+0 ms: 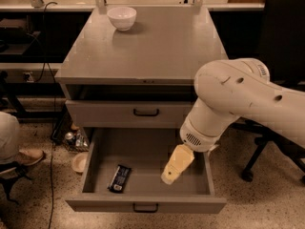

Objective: Pick rxbar blueberry from middle drawer and place on counter

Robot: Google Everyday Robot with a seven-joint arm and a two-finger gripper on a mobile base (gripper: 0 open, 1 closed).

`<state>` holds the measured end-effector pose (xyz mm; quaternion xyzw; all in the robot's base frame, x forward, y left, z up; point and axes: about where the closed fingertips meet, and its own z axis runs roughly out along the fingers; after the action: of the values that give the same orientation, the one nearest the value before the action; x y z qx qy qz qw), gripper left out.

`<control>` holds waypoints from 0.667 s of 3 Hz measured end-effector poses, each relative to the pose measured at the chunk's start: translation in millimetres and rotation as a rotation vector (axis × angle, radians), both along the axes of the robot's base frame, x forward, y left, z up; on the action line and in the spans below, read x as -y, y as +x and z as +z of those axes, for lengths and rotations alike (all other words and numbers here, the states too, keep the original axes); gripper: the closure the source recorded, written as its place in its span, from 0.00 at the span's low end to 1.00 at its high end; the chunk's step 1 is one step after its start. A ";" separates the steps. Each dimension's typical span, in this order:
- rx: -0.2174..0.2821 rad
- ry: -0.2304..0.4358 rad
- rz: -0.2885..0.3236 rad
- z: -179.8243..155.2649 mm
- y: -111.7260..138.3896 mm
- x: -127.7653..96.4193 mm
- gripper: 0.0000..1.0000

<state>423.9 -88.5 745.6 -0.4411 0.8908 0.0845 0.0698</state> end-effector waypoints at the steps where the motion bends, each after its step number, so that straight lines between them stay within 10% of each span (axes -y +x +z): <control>1: -0.021 0.009 -0.066 -11.7 11.0 -9.4 0.00; 2: -0.044 0.056 -0.193 -44.6 44.9 -40.6 0.00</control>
Offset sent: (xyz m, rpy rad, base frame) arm 0.0965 0.0822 -0.0881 0.1352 0.0764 -0.4271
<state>468.8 -47.8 701.0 -0.3491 0.9277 0.1120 0.0702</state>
